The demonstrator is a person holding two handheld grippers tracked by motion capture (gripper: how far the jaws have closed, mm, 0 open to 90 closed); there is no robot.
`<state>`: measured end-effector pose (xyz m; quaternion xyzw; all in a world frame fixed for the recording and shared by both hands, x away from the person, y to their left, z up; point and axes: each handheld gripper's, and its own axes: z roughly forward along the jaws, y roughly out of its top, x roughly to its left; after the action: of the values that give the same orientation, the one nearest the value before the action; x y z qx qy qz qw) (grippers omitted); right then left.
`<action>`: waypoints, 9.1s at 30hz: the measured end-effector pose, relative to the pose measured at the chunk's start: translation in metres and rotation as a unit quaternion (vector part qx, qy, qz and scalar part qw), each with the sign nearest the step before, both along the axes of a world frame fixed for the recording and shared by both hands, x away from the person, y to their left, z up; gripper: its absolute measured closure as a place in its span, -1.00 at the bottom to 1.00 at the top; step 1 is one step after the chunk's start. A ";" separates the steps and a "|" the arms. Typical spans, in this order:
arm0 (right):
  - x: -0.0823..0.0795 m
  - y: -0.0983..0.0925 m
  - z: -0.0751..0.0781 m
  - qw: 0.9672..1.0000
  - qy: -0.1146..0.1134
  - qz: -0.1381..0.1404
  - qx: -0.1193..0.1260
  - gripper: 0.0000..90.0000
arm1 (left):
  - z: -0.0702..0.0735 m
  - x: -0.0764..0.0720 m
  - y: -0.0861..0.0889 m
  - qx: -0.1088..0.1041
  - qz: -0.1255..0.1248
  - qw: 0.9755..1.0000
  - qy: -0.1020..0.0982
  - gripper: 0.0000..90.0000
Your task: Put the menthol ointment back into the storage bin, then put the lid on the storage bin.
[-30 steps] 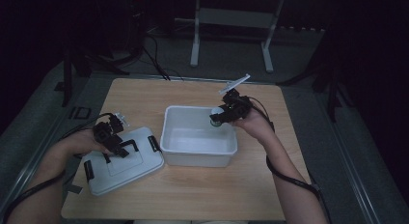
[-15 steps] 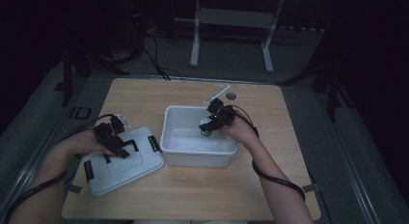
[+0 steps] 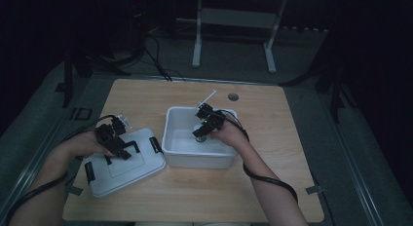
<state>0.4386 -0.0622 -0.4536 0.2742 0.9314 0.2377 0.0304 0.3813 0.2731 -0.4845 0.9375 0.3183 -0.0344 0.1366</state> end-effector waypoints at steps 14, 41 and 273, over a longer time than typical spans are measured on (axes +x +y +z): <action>0.005 0.020 -0.022 0.999 0.018 0.008 -0.047 0.12 | 0.001 -0.002 0.003 -0.004 0.003 1.000 -0.004 -0.38; -0.001 -0.006 0.007 1.000 0.006 0.003 0.006 -0.57 | 0.003 -0.002 0.002 -0.003 0.010 1.000 -0.016 -0.38; -0.126 -0.275 -0.105 0.958 -0.062 -0.196 0.202 -0.68 | 0.100 0.058 -0.174 -0.091 -0.056 0.970 -0.217 -0.95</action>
<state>0.3123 -0.3370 -0.5585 0.4365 0.7881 0.4270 0.0782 0.4397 0.0986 -0.3841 0.9225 0.2237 0.1333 0.2848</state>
